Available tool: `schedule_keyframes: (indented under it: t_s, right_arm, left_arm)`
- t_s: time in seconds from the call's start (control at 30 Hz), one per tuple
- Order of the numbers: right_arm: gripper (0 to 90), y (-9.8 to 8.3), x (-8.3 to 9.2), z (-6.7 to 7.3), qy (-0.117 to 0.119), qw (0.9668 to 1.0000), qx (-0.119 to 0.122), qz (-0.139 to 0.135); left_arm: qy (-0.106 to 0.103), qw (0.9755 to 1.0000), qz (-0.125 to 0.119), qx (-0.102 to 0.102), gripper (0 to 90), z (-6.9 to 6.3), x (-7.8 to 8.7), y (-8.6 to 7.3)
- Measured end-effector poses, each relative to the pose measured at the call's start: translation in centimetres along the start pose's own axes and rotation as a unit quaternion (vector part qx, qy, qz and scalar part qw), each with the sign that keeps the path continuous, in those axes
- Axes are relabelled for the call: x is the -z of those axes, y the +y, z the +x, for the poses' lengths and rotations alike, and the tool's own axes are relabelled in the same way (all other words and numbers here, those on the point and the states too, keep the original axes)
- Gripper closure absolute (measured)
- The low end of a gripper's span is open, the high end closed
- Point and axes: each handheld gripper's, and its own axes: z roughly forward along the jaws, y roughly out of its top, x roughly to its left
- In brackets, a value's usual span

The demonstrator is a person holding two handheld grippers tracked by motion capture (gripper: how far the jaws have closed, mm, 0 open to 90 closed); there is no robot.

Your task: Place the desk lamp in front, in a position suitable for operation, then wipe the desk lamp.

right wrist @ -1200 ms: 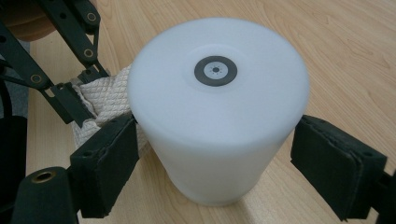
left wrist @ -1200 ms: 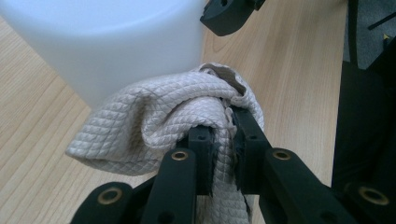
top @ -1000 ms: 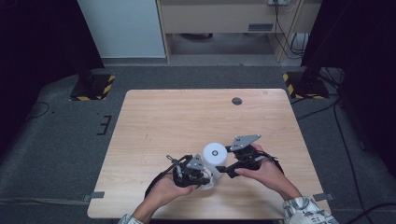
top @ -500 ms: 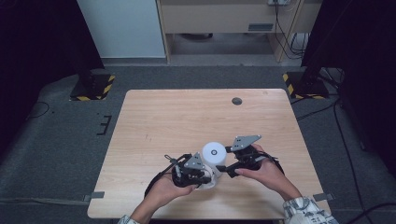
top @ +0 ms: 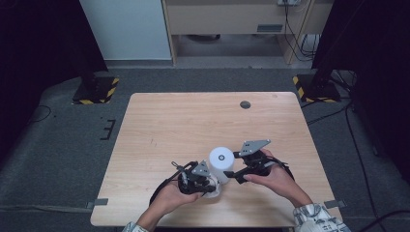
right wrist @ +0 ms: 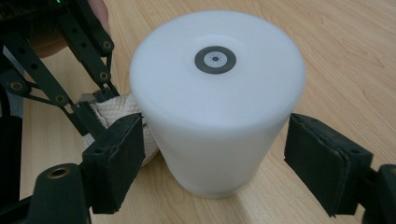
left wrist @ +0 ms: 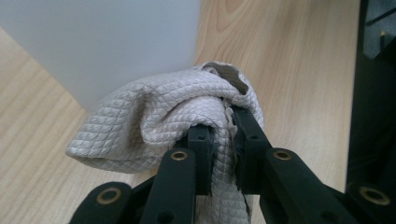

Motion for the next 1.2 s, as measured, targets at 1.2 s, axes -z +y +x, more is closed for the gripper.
schedule_keyframes:
  t_s: [1.2]
  right_arm:
    - [20.3,0.0,0.3,-0.1,0.002,0.9999,-0.004,-0.009]
  left_arm:
    - [0.061,0.9975,-0.034,0.01,77.8,1.7,3.7,0.2]
